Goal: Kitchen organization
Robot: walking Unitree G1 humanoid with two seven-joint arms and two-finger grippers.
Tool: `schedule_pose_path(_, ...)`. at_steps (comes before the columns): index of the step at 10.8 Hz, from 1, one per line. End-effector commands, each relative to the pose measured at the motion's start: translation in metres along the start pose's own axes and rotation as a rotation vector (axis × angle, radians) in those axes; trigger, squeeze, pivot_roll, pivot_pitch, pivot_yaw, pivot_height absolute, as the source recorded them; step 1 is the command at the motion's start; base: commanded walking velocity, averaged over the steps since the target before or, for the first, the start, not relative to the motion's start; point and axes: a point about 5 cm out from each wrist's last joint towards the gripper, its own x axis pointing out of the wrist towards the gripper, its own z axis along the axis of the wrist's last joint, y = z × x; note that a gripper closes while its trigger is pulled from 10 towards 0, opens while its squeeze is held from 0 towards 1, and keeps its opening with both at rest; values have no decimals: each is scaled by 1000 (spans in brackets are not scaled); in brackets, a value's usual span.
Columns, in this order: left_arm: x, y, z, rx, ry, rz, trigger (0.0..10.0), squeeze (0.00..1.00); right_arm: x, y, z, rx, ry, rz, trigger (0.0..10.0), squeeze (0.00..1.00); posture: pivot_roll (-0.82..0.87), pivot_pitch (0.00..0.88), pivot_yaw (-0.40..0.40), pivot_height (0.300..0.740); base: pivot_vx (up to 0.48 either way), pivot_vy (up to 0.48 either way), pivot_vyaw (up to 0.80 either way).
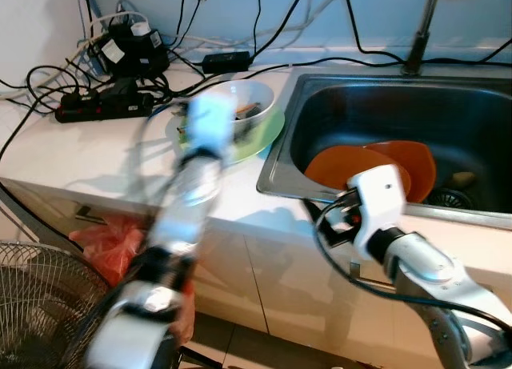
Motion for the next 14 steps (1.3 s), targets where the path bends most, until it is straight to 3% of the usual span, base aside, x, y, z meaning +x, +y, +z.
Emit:
schedule_pose_path(1,-5,15,5,31,8,36,10000,0,6,2,-1,-6,1,26,10000,0,-121,0,110,740,0,0,0)
schedule_pose_path(3,-13,24,5,53,25,82,10000,0,11,3,-1,-7,-3,40,10000,0,-98,0,102,740,0,0,0)
schedule_pose_path(4,-22,38,3,84,44,136,10000,0,17,5,-1,-11,-13,59,10000,0,-82,0,99,740,0,0,0)
schedule_pose_path(6,-23,43,3,79,56,155,10000,0,20,6,-1,-11,-18,65,10000,0,-82,0,103,740,0,0,0)
schedule_pose_path(8,-19,40,11,75,32,135,10000,0,21,7,-2,-7,-25,60,10000,0,-93,0,117,740,0,0,0)
schedule_pose_path(10,-21,39,4,42,67,122,10000,0,20,6,-6,-3,-17,35,10000,0,-96,0,124,740,0,0,0)
schedule_pose_path(14,-45,24,-40,13,182,31,10000,0,21,2,-8,24,-74,-83,10000,0,-89,0,122,740,0,0,0)
